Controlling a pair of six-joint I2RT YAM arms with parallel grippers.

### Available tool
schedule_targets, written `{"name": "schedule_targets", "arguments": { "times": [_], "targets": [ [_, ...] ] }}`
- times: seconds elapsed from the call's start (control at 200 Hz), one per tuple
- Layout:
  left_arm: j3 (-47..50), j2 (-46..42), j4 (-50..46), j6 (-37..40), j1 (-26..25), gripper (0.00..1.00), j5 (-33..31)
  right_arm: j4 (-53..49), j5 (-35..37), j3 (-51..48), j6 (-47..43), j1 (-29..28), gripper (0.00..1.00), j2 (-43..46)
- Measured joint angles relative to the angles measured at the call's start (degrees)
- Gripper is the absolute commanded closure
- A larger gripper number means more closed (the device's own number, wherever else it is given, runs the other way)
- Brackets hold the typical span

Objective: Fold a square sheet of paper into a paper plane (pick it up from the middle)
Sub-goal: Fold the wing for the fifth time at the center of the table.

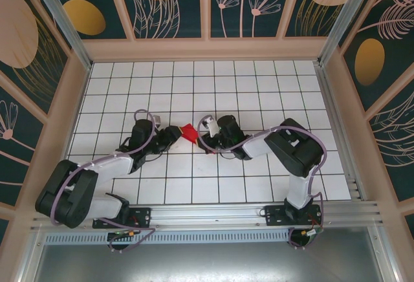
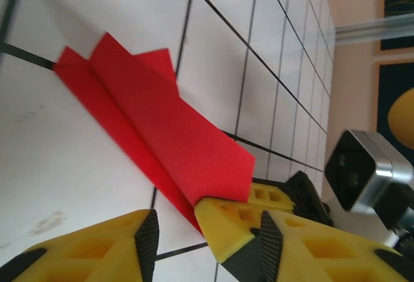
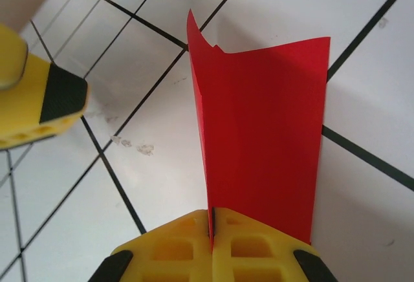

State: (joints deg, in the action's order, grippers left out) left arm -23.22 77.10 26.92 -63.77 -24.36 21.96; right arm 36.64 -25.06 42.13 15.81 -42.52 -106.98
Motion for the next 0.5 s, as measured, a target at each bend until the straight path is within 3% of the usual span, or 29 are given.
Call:
{"name": "schedule_targets", "arguments": {
  "times": [0.5],
  "targets": [
    [-0.02,9.51,13.66,-0.98,-3.21,0.69,2.29,4.59,-9.62,0.04,15.74,3.23,1.00,-2.54]
  ]
}}
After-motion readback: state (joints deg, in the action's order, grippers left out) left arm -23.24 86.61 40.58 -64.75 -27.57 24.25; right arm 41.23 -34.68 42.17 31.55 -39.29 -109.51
